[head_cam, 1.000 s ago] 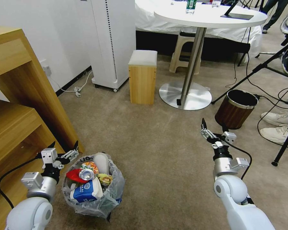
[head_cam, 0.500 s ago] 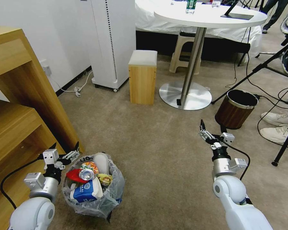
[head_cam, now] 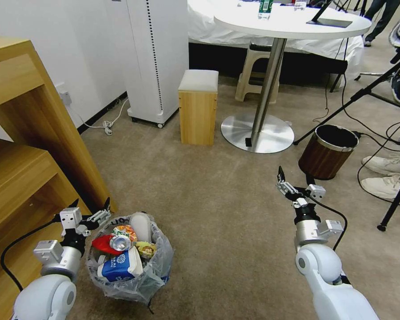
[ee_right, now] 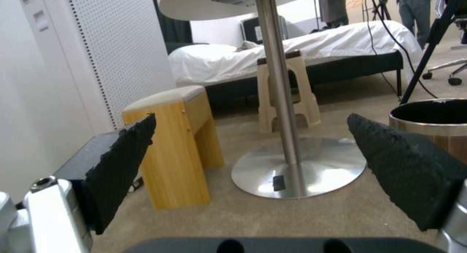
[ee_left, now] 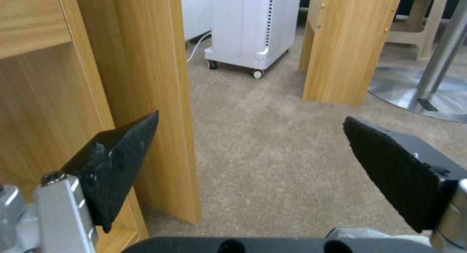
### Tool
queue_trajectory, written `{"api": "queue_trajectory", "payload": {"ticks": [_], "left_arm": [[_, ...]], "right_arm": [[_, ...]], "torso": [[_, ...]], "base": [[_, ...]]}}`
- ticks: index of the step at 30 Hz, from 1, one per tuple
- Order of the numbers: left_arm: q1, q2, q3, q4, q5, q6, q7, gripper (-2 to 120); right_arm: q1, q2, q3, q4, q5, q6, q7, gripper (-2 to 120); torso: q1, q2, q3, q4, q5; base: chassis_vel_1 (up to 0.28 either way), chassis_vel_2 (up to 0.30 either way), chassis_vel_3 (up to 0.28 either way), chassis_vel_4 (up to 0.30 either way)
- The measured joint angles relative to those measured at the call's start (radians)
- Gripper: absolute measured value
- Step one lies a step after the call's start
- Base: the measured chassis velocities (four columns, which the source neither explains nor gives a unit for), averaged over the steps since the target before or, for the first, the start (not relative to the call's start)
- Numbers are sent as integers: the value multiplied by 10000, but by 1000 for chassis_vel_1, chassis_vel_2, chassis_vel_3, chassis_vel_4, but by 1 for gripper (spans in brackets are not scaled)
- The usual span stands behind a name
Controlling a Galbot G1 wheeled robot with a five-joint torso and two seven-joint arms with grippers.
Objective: Pick up the trash bin and place the garbage on the floor into it.
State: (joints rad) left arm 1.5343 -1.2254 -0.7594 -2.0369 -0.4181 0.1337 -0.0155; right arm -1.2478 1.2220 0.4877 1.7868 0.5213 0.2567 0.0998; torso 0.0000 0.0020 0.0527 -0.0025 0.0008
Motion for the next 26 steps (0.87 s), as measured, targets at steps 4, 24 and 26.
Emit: {"api": "queue_trajectory", "payload": {"ticks": [4, 24, 26], "left_arm": [[2, 2, 0, -1, 0, 4, 3, 100], [2, 5, -2, -11, -2, 13, 3, 100], [3, 6, -2, -13, -2, 14, 4, 100]], "right_arm": [[1, -1, 0, 0, 1, 0, 2, 100], [1, -1, -1, 4, 2, 0, 12, 100], [2, -1, -1, 4, 1, 0, 12, 100]], "torso": [[0, 0, 0, 0, 0], [0, 0, 0, 0, 0], [0, 0, 0, 0, 0]], "base": [[0, 0, 0, 0], [0, 0, 0, 0], [0, 0, 0, 0]]}}
